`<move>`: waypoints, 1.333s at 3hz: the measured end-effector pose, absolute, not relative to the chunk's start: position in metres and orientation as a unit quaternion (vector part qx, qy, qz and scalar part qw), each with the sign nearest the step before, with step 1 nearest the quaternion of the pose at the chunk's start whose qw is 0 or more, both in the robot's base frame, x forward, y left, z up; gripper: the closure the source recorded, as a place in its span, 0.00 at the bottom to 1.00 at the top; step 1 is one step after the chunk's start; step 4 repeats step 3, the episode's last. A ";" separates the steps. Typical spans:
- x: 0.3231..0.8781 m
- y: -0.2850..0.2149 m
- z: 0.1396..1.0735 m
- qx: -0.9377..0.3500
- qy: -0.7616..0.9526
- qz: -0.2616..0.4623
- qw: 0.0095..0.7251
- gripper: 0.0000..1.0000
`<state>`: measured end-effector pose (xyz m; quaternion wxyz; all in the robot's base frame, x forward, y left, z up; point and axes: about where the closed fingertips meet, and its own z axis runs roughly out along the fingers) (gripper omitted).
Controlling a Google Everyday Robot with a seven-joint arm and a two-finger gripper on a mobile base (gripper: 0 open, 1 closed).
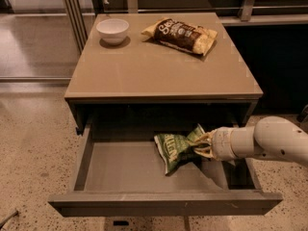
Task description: Place green jalapeno chip bag into top drawer
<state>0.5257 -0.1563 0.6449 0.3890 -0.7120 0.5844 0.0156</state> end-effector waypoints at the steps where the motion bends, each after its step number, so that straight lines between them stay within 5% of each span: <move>1: 0.526 -0.156 0.645 -0.712 0.584 0.016 0.389 0.12; 2: 0.526 -0.156 0.645 -0.712 0.584 0.016 0.389 0.00; 4: 0.526 -0.156 0.645 -0.712 0.584 0.016 0.389 0.00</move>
Offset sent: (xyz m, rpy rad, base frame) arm 0.0000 0.0000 0.0000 0.0000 0.0000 0.0000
